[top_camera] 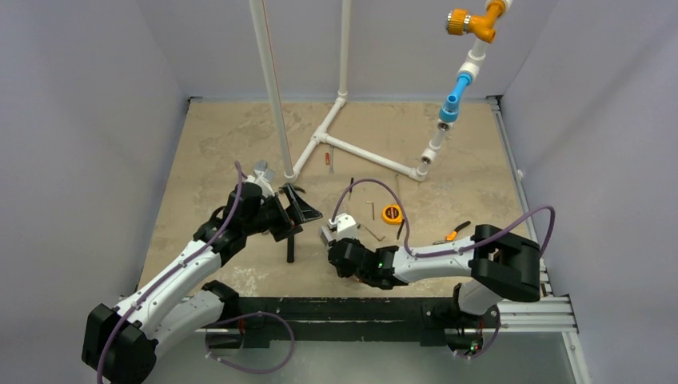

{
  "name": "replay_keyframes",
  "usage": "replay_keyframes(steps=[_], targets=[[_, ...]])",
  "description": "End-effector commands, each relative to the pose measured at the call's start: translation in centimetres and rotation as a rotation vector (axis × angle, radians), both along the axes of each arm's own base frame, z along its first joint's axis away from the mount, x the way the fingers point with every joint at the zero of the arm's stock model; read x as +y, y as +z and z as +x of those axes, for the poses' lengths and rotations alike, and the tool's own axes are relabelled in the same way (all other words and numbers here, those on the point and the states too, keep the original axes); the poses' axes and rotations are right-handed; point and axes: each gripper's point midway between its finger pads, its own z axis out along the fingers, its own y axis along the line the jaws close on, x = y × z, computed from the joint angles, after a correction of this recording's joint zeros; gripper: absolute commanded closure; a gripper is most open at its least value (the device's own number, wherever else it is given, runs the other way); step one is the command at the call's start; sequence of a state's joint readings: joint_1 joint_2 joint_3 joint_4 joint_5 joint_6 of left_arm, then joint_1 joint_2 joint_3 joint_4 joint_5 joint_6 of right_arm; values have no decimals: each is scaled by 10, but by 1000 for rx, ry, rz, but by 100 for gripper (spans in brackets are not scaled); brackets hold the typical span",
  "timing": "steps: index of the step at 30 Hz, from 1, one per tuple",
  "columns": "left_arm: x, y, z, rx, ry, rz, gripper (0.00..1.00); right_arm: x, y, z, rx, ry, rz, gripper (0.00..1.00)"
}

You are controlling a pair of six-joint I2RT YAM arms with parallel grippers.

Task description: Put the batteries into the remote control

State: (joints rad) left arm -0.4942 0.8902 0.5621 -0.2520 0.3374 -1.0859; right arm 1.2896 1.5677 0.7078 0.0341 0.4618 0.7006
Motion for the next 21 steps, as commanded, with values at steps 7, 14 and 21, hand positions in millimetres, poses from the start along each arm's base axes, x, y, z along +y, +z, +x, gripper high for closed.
replay_keyframes(steps=[7, 14, 21], targets=[[-2, 11, 2, 30, 30, -33, 9, -44, 60, 15, -281, 122, -136, 100], [-12, 12, 1, 66, 7, -83, 10, -29, 88, 13, -384, 221, -124, 100], [-19, 12, 1, 97, -7, -123, 16, -18, 111, 15, -480, 219, -152, 100]])
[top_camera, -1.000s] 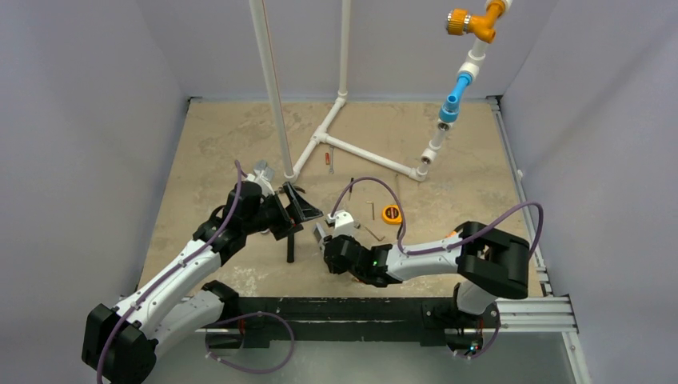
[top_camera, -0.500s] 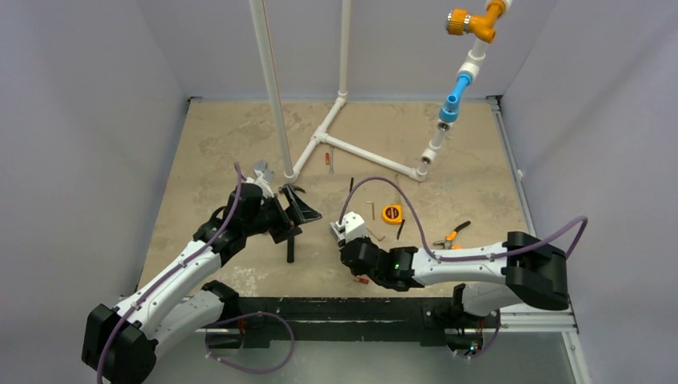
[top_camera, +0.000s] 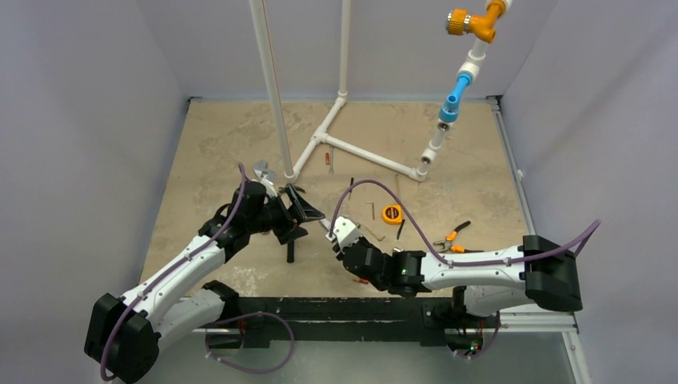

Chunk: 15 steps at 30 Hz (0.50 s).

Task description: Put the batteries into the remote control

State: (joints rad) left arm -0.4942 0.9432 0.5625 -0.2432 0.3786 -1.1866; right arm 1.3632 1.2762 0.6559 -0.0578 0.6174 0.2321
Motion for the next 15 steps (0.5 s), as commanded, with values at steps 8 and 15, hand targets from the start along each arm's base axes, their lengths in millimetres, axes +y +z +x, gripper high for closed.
replay_keyframes(steps=[8, 15], targets=[[-17, 16, 2, 9, -31, -115, 31, 40, 65, 5, -248, 18, 14, 100], [-17, 18, 1, 1, -32, -125, 52, 42, 70, 4, -330, 2, -56, 100]])
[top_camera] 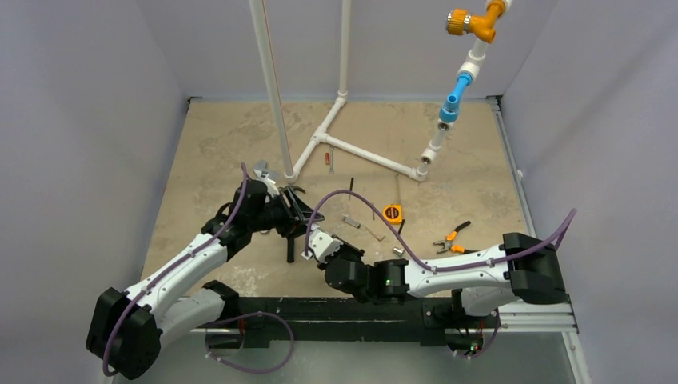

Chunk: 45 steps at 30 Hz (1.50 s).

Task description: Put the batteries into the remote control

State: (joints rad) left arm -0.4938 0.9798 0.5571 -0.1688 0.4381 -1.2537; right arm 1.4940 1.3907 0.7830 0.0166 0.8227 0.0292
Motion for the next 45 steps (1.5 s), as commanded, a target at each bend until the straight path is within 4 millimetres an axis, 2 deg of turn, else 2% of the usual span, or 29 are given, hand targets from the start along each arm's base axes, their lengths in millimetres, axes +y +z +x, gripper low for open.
replay_keyframes(steps=[1, 9, 14, 24, 30, 35, 38, 41, 45], targets=[[-5, 11, -1, -35, -18, -49, 55, 4, 32, 10, -103, -65, 28, 100], [-6, 10, -2, -37, -24, -54, 80, 3, 33, 11, -133, -101, 5, 99], [-8, 13, -3, -61, -42, -75, 100, 9, 32, 3, -111, -50, 10, 70], [-10, 22, -2, -115, -43, -116, 100, 16, 34, -8, -61, 29, 46, 50], [-10, 19, -2, -105, -42, -111, 100, 15, 41, -13, -30, 54, 98, 44], [-12, 18, -2, -128, -67, -111, 100, 18, 66, -23, 31, 90, 225, 41], [-12, 21, -2, -174, -93, -98, 100, 16, 85, -26, 70, 107, 294, 35], [-9, 26, -3, -243, -111, -67, 100, 15, 96, -31, 188, 161, 356, 33], [-4, 38, -6, -367, -148, -36, 100, 0, 106, -22, 363, 162, 492, 29]])
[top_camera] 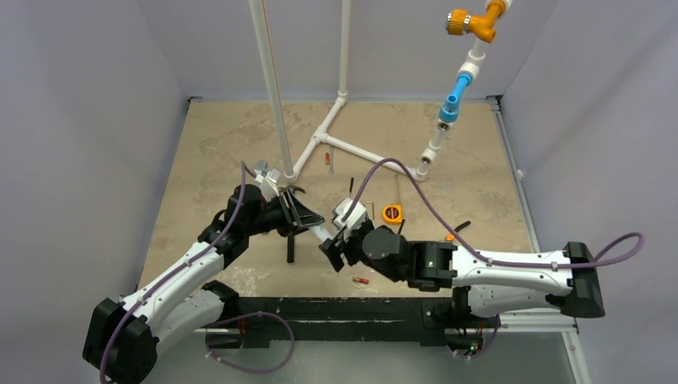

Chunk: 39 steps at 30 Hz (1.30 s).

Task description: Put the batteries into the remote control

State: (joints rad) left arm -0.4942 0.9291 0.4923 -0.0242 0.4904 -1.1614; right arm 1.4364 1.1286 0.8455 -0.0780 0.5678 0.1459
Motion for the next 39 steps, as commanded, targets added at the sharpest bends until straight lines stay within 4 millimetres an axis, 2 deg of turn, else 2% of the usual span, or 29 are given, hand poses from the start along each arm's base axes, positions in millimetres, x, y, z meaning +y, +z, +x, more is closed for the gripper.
replay_keyframes(steps=[1, 5, 11, 17, 22, 25, 35, 37, 39], targets=[[1, 30, -2, -225, -63, 6, 100, -11, 29, -3, 233, 67, 207, 27], [1, 42, -6, -310, -95, -7, 100, -22, 31, 1, 348, 89, 296, 21], [-6, 58, -12, -373, -150, -66, 100, -8, 14, -14, 442, 168, 313, 19], [-8, 74, -20, -438, -190, -113, 100, -3, -7, -17, 477, 174, 302, 19], [-11, 80, -24, -469, -220, -137, 100, 4, -13, -17, 482, 194, 301, 20], [-11, 83, -26, -484, -230, -149, 100, 6, -17, -18, 484, 204, 297, 24], [-11, 89, -28, -525, -232, -174, 100, 9, -21, -22, 491, 234, 278, 46], [-11, 90, -27, -525, -225, -174, 100, 9, -22, -21, 487, 234, 269, 53], [-11, 90, -26, -522, -218, -176, 100, 6, -24, -16, 470, 204, 254, 68]])
